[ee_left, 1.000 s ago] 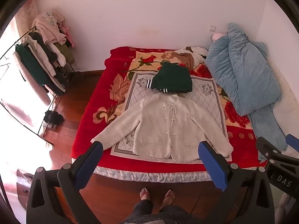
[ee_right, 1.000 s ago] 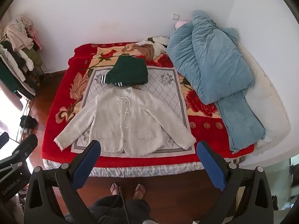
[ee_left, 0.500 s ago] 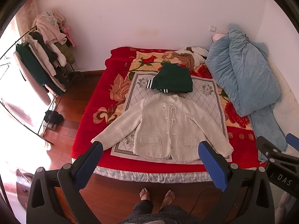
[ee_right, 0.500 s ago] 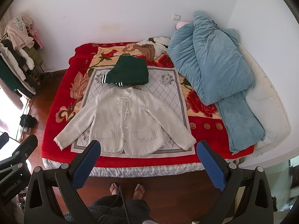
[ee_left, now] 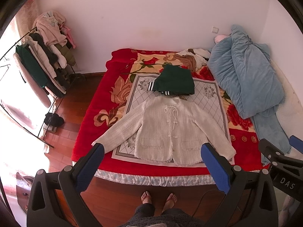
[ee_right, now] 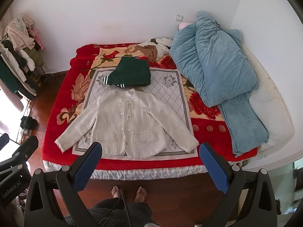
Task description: Fold large clothes
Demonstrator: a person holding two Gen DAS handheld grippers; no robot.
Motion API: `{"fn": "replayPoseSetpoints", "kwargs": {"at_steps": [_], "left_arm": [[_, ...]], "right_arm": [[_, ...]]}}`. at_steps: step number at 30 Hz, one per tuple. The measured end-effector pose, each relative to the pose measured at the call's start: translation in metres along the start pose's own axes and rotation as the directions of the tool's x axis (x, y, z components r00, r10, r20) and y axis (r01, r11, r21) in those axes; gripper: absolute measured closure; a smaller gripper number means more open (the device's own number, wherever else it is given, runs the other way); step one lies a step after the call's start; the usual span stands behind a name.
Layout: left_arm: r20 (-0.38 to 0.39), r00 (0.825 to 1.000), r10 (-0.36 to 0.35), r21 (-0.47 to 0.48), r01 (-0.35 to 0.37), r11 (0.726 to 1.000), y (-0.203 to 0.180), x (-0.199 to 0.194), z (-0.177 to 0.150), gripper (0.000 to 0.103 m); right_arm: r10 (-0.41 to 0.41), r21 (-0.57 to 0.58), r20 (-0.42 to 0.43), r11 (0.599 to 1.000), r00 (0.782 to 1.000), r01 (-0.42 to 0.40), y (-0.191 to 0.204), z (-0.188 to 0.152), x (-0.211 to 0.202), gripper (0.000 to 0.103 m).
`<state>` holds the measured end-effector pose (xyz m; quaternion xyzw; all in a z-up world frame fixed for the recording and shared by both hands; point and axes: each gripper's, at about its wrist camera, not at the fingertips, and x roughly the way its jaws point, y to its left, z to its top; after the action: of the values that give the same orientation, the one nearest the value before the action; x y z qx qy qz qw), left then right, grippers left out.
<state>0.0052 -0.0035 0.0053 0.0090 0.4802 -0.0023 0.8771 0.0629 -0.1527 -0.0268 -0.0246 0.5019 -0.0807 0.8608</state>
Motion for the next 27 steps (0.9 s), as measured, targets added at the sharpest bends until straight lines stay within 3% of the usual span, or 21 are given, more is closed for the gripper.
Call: {"fn": "replayPoseSetpoints", "kwargs": {"at_steps": [27], "left_arm": [[0.003, 1.000, -0.020, -0.013, 0.020, 1.000, -0.006, -0.002, 0.010, 0.000]], "right_arm": [[0.000, -0.002, 0.004, 1.000, 1.000, 0.000, 0.004, 0.001, -0.003, 0.000]]}}
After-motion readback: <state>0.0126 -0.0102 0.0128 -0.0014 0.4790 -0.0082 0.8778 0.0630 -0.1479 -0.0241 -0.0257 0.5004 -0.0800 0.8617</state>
